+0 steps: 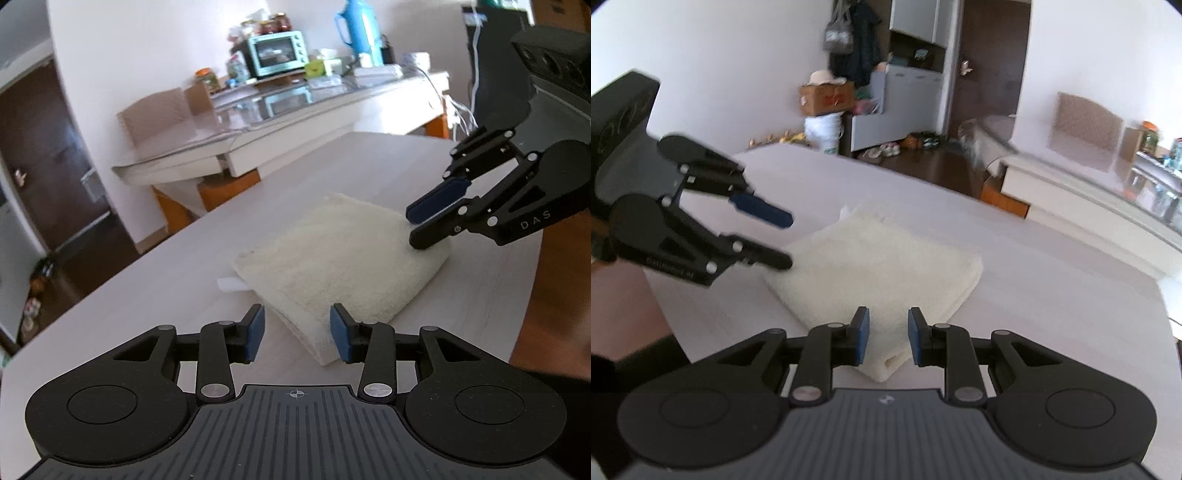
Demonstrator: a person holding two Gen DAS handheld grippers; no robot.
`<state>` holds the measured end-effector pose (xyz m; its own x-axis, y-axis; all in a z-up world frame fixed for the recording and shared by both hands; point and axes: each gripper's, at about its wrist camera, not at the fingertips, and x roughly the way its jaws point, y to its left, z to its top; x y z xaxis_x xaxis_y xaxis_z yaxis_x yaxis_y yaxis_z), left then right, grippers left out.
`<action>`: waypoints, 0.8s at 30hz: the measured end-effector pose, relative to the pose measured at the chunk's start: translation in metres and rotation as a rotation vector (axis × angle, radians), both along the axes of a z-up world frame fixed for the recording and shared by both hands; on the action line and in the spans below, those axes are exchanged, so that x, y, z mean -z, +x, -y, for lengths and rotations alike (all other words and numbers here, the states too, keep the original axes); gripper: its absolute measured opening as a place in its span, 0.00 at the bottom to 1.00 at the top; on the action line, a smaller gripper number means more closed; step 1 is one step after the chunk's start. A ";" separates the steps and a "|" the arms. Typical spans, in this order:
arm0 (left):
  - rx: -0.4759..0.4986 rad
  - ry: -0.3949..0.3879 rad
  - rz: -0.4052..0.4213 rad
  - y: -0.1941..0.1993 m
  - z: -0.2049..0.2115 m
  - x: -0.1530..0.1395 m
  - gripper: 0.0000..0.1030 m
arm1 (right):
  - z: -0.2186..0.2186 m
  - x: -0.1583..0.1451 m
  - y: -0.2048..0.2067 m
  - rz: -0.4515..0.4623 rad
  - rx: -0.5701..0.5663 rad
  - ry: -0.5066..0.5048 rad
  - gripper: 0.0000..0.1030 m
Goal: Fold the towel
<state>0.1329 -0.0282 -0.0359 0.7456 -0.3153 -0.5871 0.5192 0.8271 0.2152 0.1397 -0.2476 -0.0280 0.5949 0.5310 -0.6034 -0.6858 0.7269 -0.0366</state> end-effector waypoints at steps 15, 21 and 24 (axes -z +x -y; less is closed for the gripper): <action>-0.209 -0.053 -0.042 0.016 0.011 0.009 0.58 | -0.008 0.016 0.022 -0.001 0.045 -0.016 0.24; -0.255 -0.054 -0.037 0.020 0.006 0.009 0.61 | -0.017 0.018 0.028 0.011 0.029 -0.028 0.26; -0.264 -0.059 -0.035 0.019 0.005 0.007 0.61 | -0.016 0.016 0.027 0.012 0.036 -0.021 0.26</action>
<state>0.1518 -0.0332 -0.0425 0.7862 -0.1467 -0.6004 0.2900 0.9454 0.1488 0.1671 -0.2314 -0.0444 0.6210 0.4964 -0.6066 -0.6585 0.7502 -0.0603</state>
